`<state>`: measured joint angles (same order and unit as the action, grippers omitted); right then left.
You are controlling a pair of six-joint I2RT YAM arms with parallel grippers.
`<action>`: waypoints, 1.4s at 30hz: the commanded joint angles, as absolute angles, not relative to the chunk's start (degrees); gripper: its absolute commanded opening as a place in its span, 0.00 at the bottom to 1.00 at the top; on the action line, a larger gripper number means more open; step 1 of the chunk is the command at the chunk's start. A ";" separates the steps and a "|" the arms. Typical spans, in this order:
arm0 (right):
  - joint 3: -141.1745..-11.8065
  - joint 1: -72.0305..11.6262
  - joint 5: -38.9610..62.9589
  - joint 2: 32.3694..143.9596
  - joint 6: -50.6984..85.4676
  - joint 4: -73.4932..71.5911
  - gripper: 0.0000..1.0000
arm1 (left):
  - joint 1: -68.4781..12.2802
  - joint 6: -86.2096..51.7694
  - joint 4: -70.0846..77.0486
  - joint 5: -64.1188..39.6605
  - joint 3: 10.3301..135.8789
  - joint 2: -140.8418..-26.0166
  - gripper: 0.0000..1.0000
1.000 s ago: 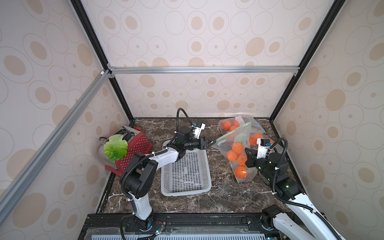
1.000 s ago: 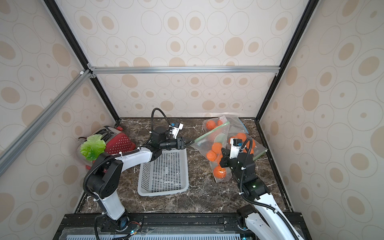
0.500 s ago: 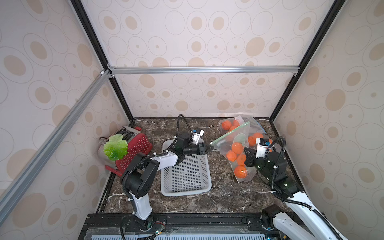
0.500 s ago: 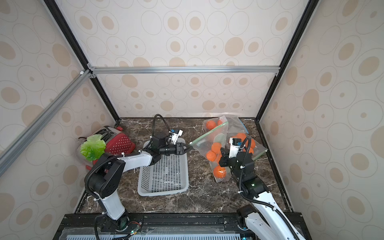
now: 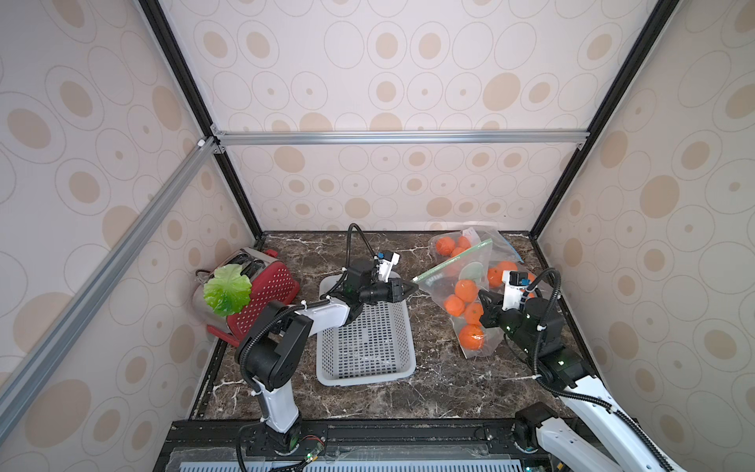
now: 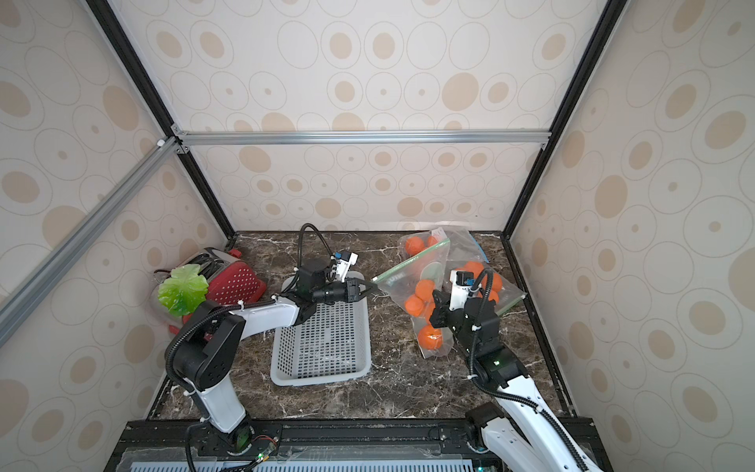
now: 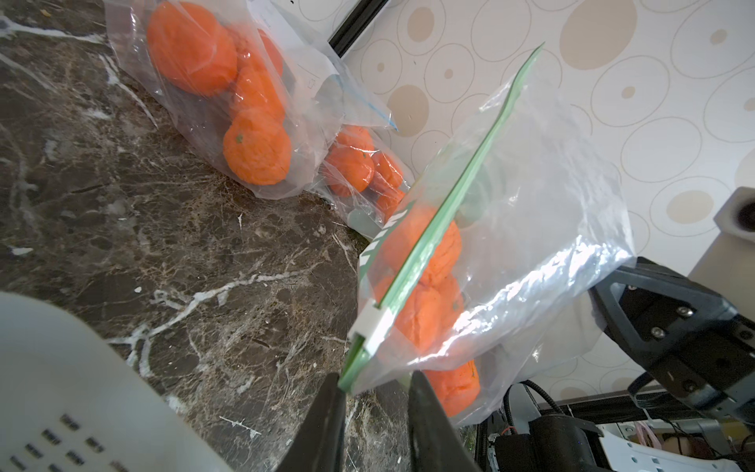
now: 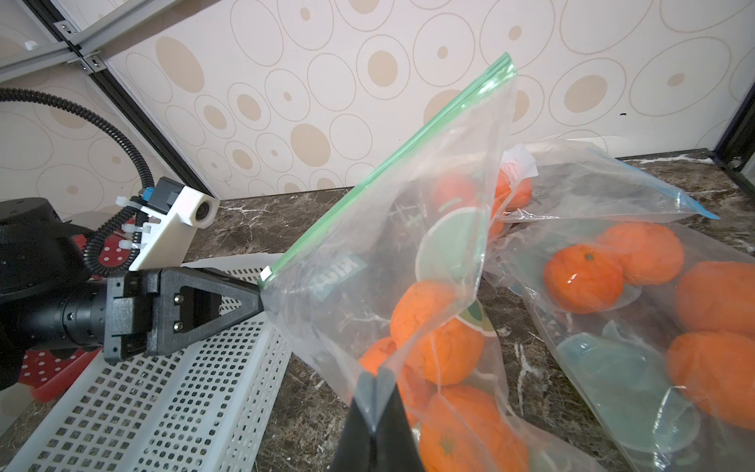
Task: Open the zip-top bag and take out the orange
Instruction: Unzip the zipper on the zipper food storage bag.
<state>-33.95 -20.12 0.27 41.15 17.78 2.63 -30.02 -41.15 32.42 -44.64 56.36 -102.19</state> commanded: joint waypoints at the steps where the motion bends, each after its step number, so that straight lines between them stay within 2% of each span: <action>1: -35.16 -19.87 1.23 41.11 18.11 -0.14 0.00 | -30.51 -41.02 33.75 -44.48 57.47 -100.81 0.24; 20: -33.03 -19.93 0.97 39.55 17.40 1.00 0.00 | -30.53 -39.00 31.62 -43.06 59.48 -100.59 0.25; 23: -32.94 -19.89 1.52 39.45 17.64 1.05 0.00 | -30.57 -38.47 30.79 -42.52 60.28 -101.11 0.30; 31: -32.89 -19.91 2.37 39.71 17.95 1.06 0.00 | -30.53 -37.44 29.68 -42.36 61.61 -102.88 0.34; 35: -32.78 -19.99 2.37 39.72 18.03 0.97 0.00 | -30.56 -36.33 28.23 -42.13 61.96 -103.89 0.39; 37: -32.79 -19.87 2.44 39.72 18.15 0.84 0.00 | -30.52 -36.15 27.92 -41.80 61.95 -104.16 0.38; 39: -32.76 -19.87 2.42 39.88 18.11 0.79 0.00 | -30.54 -36.19 28.01 -41.76 62.00 -104.33 0.32; 42: -32.69 -19.88 2.38 39.96 18.11 0.64 0.00 | -30.52 -36.26 28.17 -41.89 61.83 -104.04 0.28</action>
<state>-33.08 -20.12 1.74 40.45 17.74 2.46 -30.02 -37.43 27.97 -41.89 59.83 -103.57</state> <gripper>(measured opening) 0.042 0.286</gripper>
